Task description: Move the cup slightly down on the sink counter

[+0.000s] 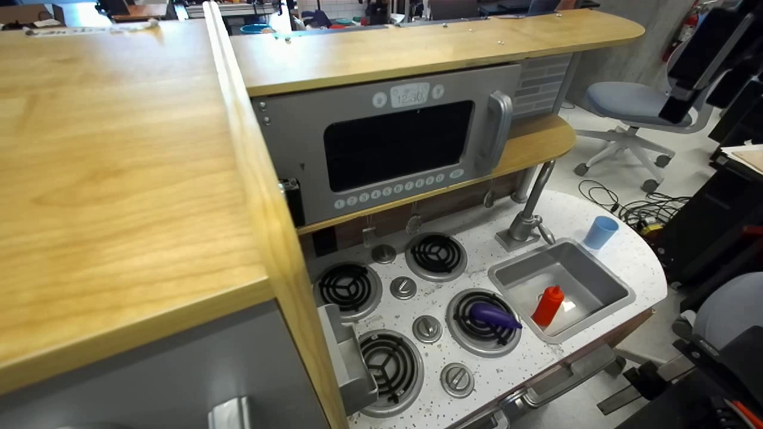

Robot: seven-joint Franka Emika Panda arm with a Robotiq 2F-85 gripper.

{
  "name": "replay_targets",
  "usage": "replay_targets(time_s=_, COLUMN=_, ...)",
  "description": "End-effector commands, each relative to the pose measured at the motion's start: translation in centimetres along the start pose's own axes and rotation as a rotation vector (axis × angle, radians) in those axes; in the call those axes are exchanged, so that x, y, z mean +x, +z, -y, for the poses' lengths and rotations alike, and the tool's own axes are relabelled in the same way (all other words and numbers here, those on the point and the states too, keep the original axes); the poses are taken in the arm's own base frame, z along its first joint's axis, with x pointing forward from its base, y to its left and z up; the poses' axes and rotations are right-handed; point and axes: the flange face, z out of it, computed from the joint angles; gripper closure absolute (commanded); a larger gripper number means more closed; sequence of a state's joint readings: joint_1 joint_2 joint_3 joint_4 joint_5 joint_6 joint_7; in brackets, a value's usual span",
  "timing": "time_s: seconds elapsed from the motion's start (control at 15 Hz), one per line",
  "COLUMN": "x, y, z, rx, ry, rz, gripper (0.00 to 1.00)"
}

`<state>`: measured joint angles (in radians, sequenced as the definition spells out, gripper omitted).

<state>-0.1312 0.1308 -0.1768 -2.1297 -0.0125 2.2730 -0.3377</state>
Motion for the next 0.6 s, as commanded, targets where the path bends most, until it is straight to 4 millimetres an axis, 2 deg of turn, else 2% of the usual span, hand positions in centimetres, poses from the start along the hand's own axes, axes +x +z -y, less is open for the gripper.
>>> replay_targets(time_s=0.0, x=2.3, y=3.0, z=-3.7, rx=-0.024, ry=0.040, rz=0.035, gripper=0.00)
replay_targets(time_s=0.27, x=3.8, y=6.5, z=-7.5, rx=-0.033, ry=0.077, rz=0.058, gripper=0.00)
replay_targets(time_s=0.53, x=5.5, y=10.0, z=-10.4, rx=-0.042, ry=0.085, rz=0.075, gripper=0.00)
